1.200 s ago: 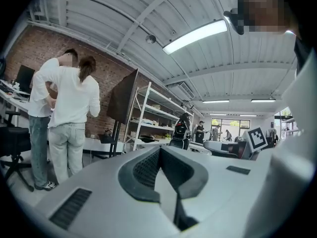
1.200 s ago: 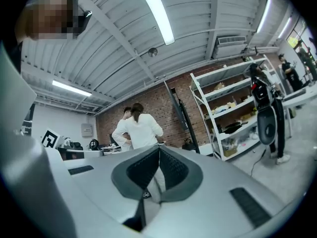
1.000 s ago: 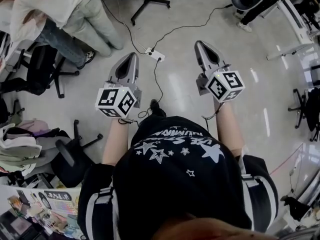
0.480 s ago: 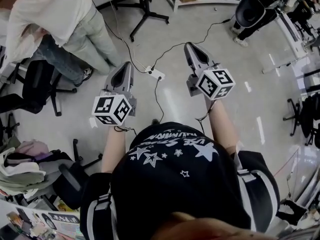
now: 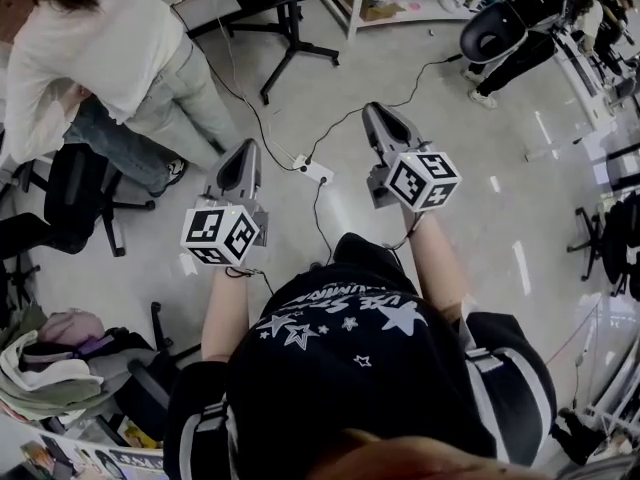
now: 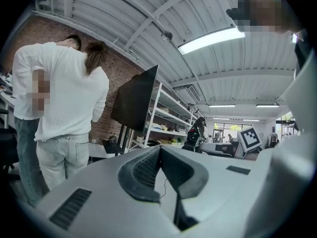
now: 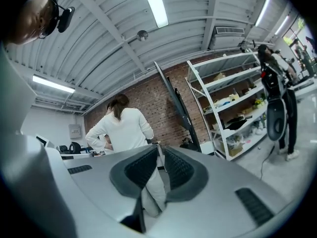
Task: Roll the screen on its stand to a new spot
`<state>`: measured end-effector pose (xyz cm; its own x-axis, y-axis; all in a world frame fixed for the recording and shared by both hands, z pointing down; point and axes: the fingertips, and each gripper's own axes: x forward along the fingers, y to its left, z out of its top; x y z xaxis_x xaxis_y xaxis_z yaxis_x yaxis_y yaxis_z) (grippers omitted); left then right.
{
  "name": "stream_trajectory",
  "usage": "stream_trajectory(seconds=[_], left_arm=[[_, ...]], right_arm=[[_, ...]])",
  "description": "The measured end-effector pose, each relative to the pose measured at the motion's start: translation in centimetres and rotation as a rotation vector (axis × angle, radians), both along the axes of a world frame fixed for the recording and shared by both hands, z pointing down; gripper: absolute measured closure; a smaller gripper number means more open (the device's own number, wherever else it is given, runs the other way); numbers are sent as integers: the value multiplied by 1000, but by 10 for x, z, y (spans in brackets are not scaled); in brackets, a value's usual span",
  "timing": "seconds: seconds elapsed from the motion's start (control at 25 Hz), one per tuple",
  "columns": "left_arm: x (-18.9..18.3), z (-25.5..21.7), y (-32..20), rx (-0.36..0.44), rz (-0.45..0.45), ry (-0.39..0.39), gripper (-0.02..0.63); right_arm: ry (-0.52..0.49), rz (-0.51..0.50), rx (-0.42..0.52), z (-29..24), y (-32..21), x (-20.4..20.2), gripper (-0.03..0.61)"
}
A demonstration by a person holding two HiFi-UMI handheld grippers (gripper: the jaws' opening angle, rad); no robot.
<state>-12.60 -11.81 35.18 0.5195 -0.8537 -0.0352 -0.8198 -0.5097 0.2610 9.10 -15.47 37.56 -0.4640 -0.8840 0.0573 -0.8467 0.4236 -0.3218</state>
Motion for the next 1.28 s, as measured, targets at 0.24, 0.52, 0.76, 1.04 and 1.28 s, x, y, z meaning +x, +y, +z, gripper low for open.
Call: stream_trajectory(seconds=[0.24,0.52,0.76,1.04,1.28], left_arm=[[-5,1,-36,-1,-42,3,604],[-7,-9,-104,12,-94,-1,604],[1,-24,-163,24,-130,-6,604],[17,-30,-214,36,-172,-5,604],[24,-30,-245,43,-230,-14,604]], right_arm=[[-3,-18,-12,7,-55,1,512],[-10,-61,7,-5,-147,-3,460],[-9,-82,9,-16,-219,2,393],[4,-95,27,-22,-288,10,297],[14,-141,51,-27,-337,9,241]])
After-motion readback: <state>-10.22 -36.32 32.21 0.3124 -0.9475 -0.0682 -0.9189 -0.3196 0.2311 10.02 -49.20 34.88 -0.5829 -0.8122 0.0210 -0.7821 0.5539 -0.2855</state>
